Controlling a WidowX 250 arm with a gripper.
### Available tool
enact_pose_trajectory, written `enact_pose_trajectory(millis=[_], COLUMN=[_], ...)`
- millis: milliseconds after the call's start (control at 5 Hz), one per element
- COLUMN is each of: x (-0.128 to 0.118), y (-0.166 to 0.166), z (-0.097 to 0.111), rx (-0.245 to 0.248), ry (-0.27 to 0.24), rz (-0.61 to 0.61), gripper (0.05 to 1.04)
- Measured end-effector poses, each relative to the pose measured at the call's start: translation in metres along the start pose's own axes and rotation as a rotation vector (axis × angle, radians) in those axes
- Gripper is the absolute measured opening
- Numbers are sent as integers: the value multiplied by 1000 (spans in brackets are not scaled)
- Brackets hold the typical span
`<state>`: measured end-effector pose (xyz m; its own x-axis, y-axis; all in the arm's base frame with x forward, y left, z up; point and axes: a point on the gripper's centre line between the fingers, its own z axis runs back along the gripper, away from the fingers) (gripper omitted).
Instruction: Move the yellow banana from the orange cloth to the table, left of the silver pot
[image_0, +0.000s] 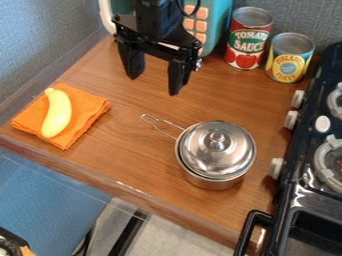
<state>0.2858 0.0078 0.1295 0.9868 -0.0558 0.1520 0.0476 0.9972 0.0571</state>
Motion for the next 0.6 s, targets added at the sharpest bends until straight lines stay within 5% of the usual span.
enact_pose_trajectory(millis=[400, 600], x=[0, -2], y=[13, 36], z=[-16, -18], rx=[31, 30], ry=[67, 53], rz=[17, 58], gripper=[999, 999])
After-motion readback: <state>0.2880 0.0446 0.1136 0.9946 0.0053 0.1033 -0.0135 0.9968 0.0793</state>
